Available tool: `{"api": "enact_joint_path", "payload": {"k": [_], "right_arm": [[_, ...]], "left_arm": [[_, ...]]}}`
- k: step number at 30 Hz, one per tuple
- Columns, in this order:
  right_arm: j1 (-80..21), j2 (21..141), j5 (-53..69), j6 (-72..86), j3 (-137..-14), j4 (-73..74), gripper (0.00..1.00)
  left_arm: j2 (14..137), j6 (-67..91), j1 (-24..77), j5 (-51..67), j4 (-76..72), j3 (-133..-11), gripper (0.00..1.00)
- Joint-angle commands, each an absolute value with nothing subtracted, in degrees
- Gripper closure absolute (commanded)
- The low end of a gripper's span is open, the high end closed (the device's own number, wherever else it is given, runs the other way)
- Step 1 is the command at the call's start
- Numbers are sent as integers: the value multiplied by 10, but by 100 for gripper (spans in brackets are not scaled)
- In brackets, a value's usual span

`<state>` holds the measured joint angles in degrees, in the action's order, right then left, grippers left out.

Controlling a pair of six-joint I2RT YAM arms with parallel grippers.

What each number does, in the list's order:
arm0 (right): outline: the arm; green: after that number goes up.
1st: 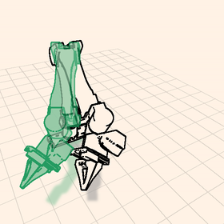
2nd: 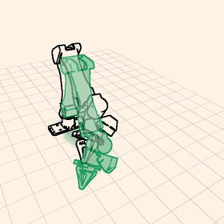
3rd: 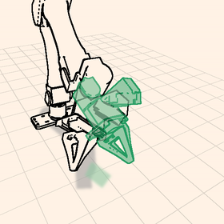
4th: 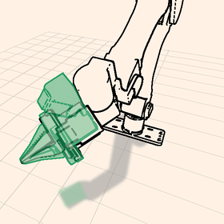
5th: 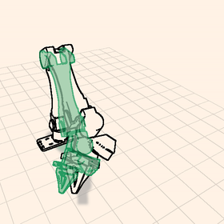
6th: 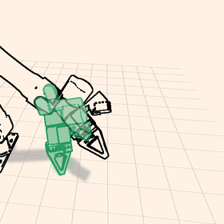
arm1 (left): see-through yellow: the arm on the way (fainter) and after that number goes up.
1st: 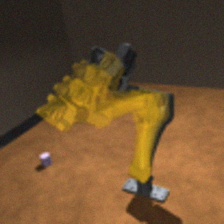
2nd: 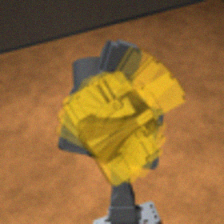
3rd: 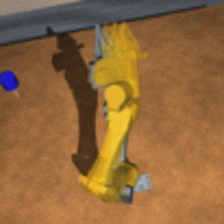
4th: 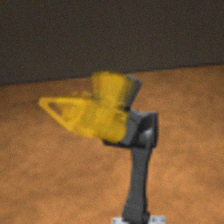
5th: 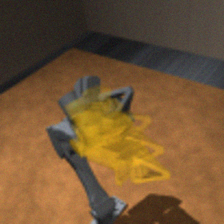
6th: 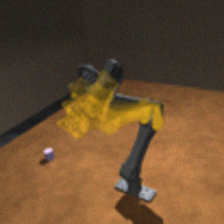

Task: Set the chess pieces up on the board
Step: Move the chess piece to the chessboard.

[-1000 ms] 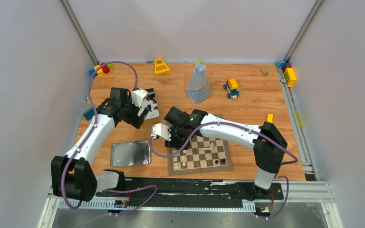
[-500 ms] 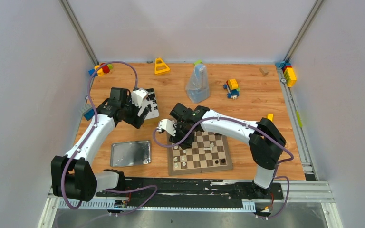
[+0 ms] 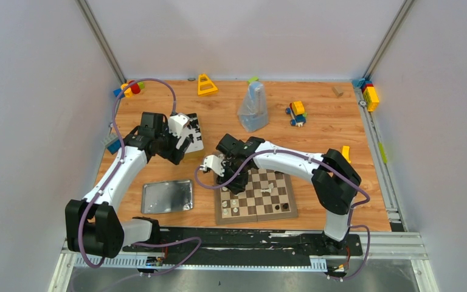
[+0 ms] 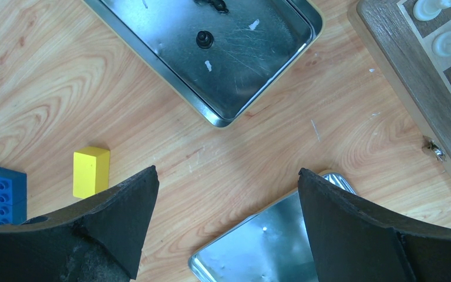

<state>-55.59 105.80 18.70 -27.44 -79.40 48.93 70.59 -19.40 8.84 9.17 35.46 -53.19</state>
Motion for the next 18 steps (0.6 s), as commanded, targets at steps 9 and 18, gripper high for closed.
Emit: {"api": "enact_joint_path", "payload": {"k": [9, 18], "right_arm": [[-558, 1072, 209, -272, -786, 476, 76], [-559, 1076, 216, -272, -797, 477, 90]], "left_arm": [[698, -193, 83, 102, 352, -548, 4], [699, -193, 83, 101, 352, -548, 4]]}}
